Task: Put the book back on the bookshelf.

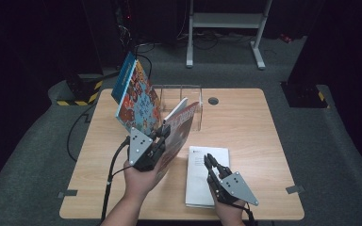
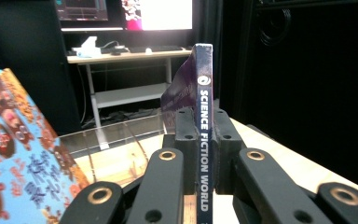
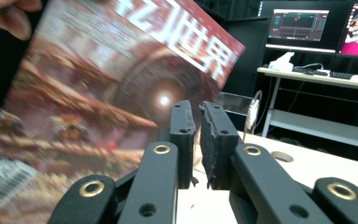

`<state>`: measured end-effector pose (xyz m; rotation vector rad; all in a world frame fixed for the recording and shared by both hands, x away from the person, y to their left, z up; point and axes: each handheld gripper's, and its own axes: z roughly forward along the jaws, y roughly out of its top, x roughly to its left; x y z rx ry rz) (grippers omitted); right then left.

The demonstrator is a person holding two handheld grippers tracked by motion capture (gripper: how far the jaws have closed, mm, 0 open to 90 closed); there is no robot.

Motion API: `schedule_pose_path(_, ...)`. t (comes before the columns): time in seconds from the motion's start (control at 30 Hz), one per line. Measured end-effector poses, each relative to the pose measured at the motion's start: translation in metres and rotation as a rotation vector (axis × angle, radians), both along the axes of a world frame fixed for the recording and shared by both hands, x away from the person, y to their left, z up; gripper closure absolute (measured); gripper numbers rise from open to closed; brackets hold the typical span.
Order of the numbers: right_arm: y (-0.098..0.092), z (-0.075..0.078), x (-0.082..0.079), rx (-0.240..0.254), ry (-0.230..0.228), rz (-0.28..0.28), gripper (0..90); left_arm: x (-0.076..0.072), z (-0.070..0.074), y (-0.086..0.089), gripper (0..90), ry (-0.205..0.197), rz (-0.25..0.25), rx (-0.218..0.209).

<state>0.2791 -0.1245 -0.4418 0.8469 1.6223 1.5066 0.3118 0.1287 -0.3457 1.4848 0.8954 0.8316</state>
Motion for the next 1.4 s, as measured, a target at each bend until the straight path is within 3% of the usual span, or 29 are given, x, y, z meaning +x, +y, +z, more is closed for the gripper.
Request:
schedule_pose_path(0.1, -0.011, -0.003, 0.004, -0.023, 0.019, 0.001, 77.8, 0.001, 0.001, 0.007, 83.7, -0.011, 0.009, -0.011)
schedule_pose_path(0.23, -0.035, -0.015, 0.011, -0.064, 0.101, -0.023, 75.3, 0.003, 0.001, 0.009, 83.8, -0.024, 0.023, -0.011)
schedule_pose_path(0.33, -0.054, -0.028, 0.012, -0.048, 0.142, -0.067, 75.4, 0.008, 0.002, 0.009, 83.8, -0.021, 0.025, -0.016)
schedule_pose_path(0.47, -0.063, -0.038, 0.015, -0.064, 0.168, -0.089, 75.8, 0.017, 0.003, 0.008, 83.8, -0.023, 0.021, -0.024)
schedule_pose_path(0.73, -0.065, -0.038, 0.015, -0.066, 0.154, -0.095, 76.9, 0.033, 0.001, -0.003, 83.8, -0.045, 0.023, -0.029)
schedule_pose_path(0.93, -0.067, -0.038, 0.014, -0.068, 0.134, -0.101, 78.1, 0.036, -0.003, -0.009, 83.8, -0.057, 0.008, -0.048)
schedule_pose_path(1.1, -0.064, -0.039, 0.013, -0.069, 0.139, -0.097, 78.2, 0.032, -0.009, -0.003, 83.8, -0.055, 0.002, -0.063)
schedule_pose_path(1.4, -0.060, -0.040, 0.013, -0.075, 0.149, -0.089, 77.7, 0.013, -0.018, 0.025, 83.5, -0.036, -0.021, -0.081)
